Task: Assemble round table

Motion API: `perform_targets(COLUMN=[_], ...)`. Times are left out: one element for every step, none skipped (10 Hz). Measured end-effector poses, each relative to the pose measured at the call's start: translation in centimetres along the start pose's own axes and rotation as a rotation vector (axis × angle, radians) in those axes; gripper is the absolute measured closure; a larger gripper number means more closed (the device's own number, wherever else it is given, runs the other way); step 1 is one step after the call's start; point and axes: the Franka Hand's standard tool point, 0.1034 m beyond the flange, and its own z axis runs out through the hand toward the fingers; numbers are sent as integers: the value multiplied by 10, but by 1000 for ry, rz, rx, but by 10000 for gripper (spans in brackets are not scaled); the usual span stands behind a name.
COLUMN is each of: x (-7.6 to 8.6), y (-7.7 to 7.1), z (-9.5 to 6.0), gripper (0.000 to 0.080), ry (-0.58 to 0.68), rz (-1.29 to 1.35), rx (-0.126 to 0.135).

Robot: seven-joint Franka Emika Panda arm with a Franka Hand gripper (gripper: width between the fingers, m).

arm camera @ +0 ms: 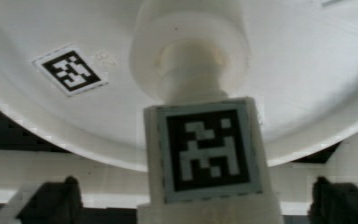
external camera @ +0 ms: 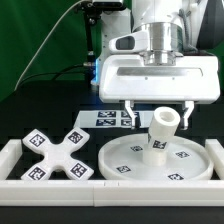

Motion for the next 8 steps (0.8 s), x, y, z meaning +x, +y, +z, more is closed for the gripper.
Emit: perform_targets(x=[0, 0, 0, -2, 4, 17, 19, 29], y=[0, 0, 0, -3, -12, -14, -22, -24], z=[0, 0, 0, 1, -2, -8, -9, -11], gripper=[155, 151, 151, 151, 151, 151, 151, 151], ry=[0, 0, 0, -25, -90, -96, -177, -239], rz=[0, 0, 0, 3, 10, 22, 45, 55], rx=[0, 0, 0, 10, 49, 64, 101, 129])
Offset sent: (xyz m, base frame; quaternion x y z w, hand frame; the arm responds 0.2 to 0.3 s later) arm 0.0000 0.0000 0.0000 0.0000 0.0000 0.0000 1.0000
